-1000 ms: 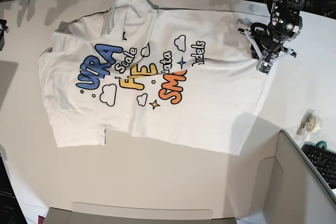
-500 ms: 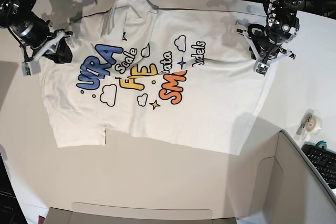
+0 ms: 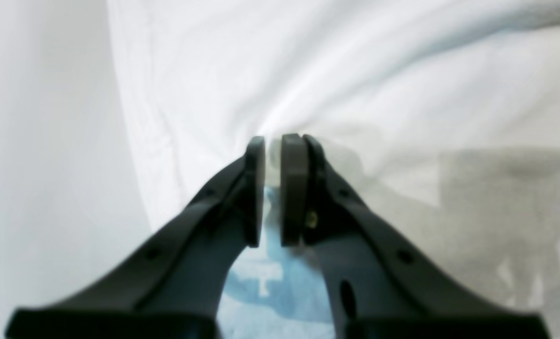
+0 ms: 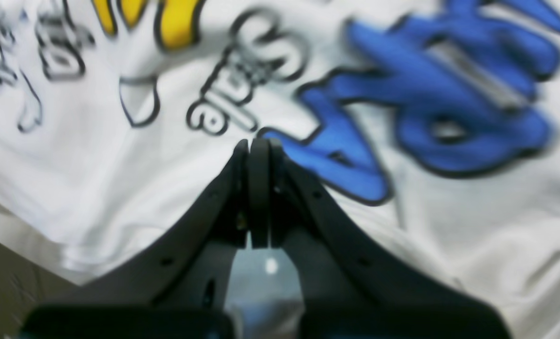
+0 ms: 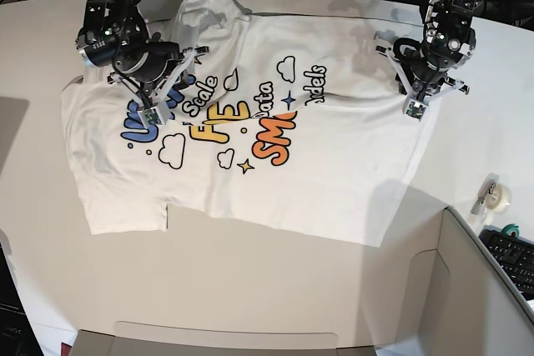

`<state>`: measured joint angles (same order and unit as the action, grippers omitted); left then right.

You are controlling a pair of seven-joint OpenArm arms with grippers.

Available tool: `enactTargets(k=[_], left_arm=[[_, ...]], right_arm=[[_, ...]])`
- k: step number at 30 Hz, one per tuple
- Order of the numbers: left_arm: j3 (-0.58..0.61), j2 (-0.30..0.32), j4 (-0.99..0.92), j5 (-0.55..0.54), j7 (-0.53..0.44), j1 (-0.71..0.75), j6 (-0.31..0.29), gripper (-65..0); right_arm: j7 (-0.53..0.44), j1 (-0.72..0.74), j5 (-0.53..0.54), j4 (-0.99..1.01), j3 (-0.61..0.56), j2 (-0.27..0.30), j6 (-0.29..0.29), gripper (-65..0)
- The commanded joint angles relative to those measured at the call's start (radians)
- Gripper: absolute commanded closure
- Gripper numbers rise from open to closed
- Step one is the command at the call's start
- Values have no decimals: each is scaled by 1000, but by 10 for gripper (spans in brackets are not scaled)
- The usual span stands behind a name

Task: Layout the t-shirt on the table in an organized manner, then fold the t-shirt properly
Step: 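Grasp the shirt collar area with the right gripper and pull it straight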

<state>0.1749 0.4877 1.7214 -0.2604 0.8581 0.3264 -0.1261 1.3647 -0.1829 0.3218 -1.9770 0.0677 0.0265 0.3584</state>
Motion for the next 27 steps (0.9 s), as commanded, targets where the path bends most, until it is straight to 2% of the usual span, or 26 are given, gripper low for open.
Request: enactTargets(k=[1, 5, 10, 19, 27], left_arm=[[30, -10, -31, -37, 120, 37, -42, -69], [30, -10, -31, -37, 120, 37, -42, -69], [30, -11, -31, -37, 120, 37, -42, -69], [30, -11, -25, -37, 123, 37, -42, -69], [30, -24, -25, -37, 125, 30, -42, -69]], right_arm=[[-14, 6, -6, -2, -15, 6, 0, 0], [-14, 0, -19, 66, -68, 17, -2, 0], [-12, -42, -14, 114, -81, 65, -2, 0], [-14, -188, -14, 38, -68, 244, -6, 0], [-11, -317, -8, -61, 114, 318, -2, 0]])
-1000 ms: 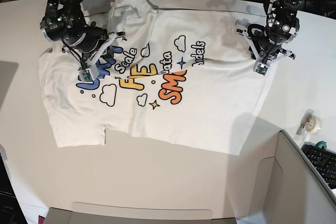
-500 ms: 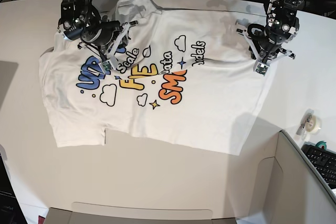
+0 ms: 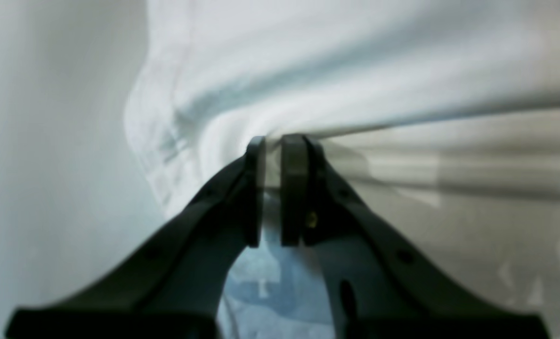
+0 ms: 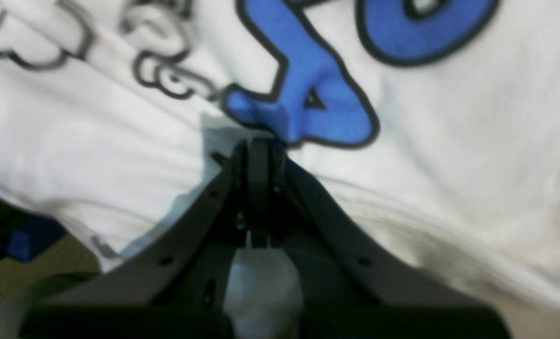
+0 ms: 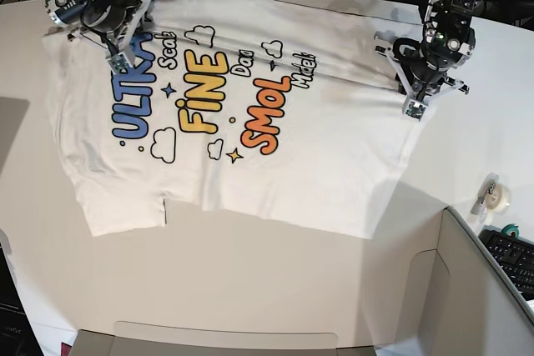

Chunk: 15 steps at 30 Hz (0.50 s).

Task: Layout the t-shirt on the table in an organized manner, then fold the t-shirt properly
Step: 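Grasp the shirt collar area with the right gripper and pull it straight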

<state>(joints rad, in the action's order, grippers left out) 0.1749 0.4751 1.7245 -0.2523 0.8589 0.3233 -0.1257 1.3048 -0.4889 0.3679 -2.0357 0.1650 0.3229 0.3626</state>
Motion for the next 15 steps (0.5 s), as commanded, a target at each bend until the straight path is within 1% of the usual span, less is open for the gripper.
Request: enactTargets(k=[1, 3, 9, 15], left_arm=[[30, -13, -28, -45, 124, 33, -42, -69], [30, -14, -30, -45, 124, 33, -42, -69], [30, -17, -33, -45, 127, 32, -42, -69], [30, -17, -36, -45, 128, 6, -42, -69]], right_arm=[[49, -18, -39, -3, 31, 31, -6, 0], [49, -41, -2, -4, 58, 54, -6, 0], [49, -109, 193, -4, 176, 124, -7, 0], [51, -212, 441, -6, 328, 218, -9, 0]])
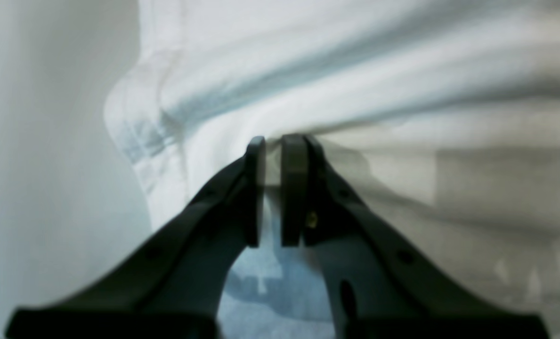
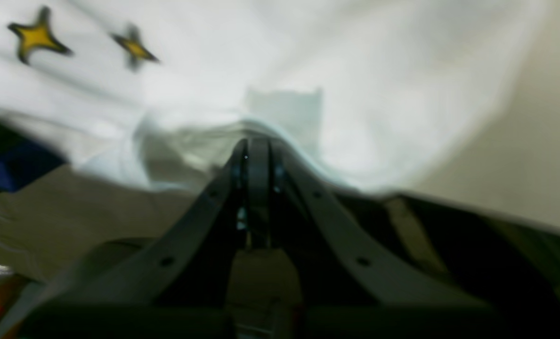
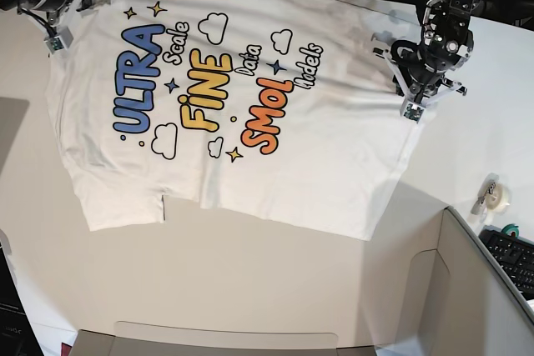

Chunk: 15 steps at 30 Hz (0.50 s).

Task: Layout the t-shirt on the table in an organized manner, then fold the t-shirt properly
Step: 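Grasp the shirt collar area with the right gripper and pull it straight, then grasp the shirt sides with both grippers and pull them apart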

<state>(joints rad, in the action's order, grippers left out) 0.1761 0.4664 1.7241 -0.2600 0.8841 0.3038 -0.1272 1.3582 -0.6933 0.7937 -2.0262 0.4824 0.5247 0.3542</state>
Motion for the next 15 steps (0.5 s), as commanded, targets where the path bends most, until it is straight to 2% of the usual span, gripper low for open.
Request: enactTargets(k=[1, 5, 10, 13, 15], left_arm=[[29, -8, -36, -37, 103, 25, -41, -69], [29, -8, -36, -37, 103, 24, -41, -69], [29, -10, -36, -37, 105, 24, -41, -69], [23, -10, -19, -37, 105, 24, -41, -69], [18, -10, 17, -37, 105, 25, -41, -69]], right_arm=[[-3, -22, 56, -15, 39, 24, -1, 0], [-3, -82, 229, -21, 175, 56, -1, 0], [-3, -142, 416, -21, 329, 61, 3, 0], [-7, -121, 467, -21, 365, 48, 3, 0], [-7, -67, 461, -21, 359, 13, 3, 0]])
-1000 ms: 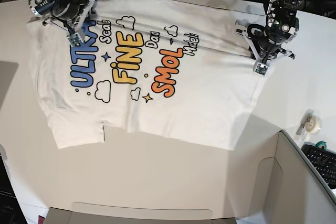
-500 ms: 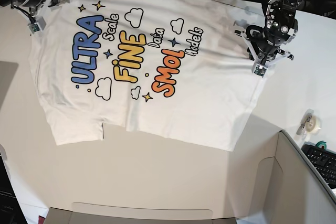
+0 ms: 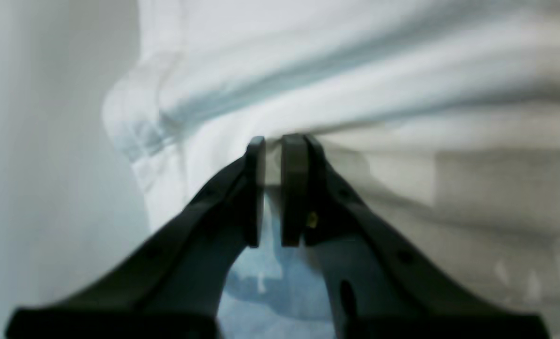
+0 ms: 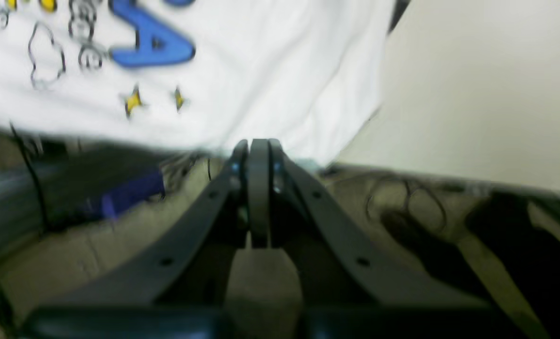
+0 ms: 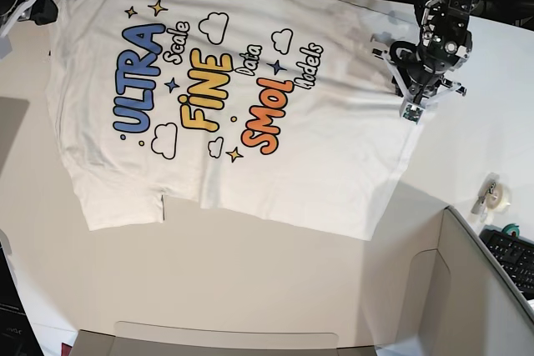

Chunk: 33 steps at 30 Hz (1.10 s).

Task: Layout the t-shirt on the table in an organized manner, then fold the t-shirt properly
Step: 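Grasp the shirt sides with both grippers and pull them apart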

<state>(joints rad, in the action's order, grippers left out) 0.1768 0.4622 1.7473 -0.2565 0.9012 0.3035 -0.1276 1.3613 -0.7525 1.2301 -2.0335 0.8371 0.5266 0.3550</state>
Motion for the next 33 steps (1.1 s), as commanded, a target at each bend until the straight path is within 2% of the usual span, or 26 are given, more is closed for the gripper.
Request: enactTargets(k=[1, 5, 11, 14, 17, 21, 25, 29, 33], left_arm=[[16, -6, 23, -40, 88, 27, -40, -69], [-43, -7, 162, -45, 123, 56, -40, -69], [-96, -50, 319, -43, 195, 55, -40, -69], [-95, -81, 317, -42, 203, -25, -40, -69], [-87, -107, 290, -42, 203, -105, -40, -69], [-84, -136, 199, -42, 203, -206, -42, -69], [-64, -147, 24, -42, 210, -300, -43, -69], [-15, -142, -109, -42, 210, -347, -43, -67], [8, -142, -146, -40, 210, -359, -43, -67]], right_arm=[[-10, 23, 12, -14, 0, -15, 2, 0], [-10, 176, -108, -14, -75, -110, 0, 0], [-10, 425, -405, -8, -240, -240, -3, 0], [-10, 534, -557, -8, -282, -306, -4, 0], [-10, 614, -714, -6, -327, -348, -4, 0], [-7, 643, -907, -6, -336, -412, -6, 0], [-4, 588, -1064, -6, -339, -466, -6, 0], [-9, 555, -1156, 6, -339, -495, -6, 0], [-20, 621, -1173, 115, -332, -488, -6, 0]])
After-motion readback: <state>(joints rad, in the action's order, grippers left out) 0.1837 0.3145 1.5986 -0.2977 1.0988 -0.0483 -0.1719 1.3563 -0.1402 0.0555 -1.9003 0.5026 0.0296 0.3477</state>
